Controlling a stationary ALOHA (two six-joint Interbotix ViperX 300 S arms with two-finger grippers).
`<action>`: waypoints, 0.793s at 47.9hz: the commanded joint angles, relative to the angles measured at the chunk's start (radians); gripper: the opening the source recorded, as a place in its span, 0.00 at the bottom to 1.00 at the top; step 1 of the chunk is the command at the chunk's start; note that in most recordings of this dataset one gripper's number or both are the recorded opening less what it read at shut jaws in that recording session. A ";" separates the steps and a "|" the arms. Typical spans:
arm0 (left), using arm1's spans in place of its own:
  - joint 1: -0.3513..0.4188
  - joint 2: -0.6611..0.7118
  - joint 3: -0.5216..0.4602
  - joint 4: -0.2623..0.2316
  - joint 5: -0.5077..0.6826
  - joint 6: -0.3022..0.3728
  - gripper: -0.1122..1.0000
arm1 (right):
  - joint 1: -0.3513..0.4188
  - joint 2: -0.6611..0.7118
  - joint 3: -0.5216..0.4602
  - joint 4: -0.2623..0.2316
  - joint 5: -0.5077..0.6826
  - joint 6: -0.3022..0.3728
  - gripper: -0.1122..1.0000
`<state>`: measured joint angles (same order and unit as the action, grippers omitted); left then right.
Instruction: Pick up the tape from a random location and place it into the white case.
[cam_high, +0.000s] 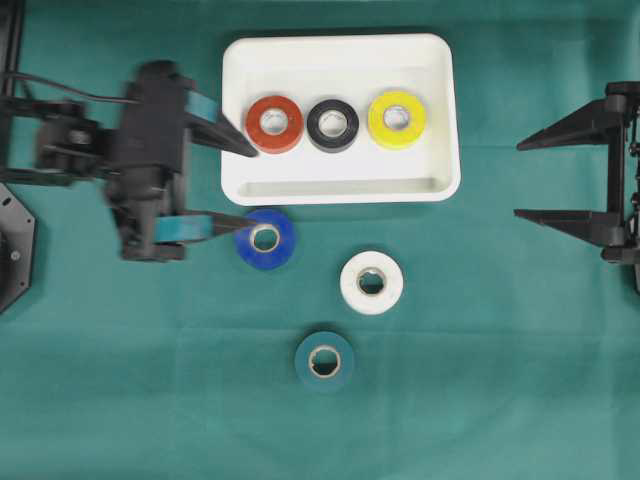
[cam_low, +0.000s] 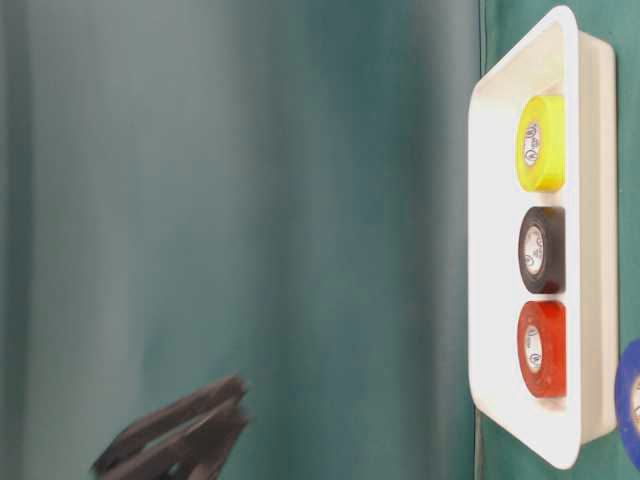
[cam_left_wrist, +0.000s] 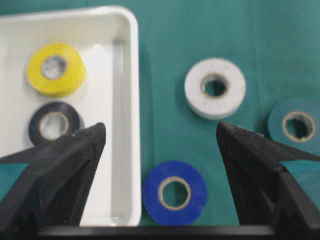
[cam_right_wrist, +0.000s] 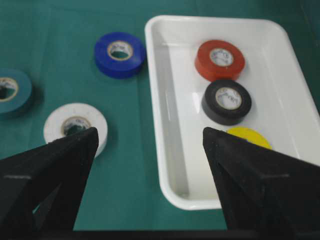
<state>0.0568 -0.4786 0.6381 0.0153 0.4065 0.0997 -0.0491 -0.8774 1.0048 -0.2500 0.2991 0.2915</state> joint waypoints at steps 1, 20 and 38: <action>0.002 -0.060 0.015 -0.002 -0.026 0.002 0.88 | 0.000 0.000 -0.034 0.000 -0.003 0.000 0.86; 0.002 -0.278 0.132 -0.002 -0.063 0.002 0.88 | 0.000 -0.002 -0.037 0.000 -0.009 -0.002 0.86; 0.002 -0.368 0.186 -0.002 -0.095 0.000 0.88 | 0.000 -0.005 -0.037 -0.005 -0.020 -0.005 0.86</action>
<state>0.0568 -0.8406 0.8314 0.0153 0.3329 0.0997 -0.0491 -0.8820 0.9971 -0.2516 0.2915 0.2884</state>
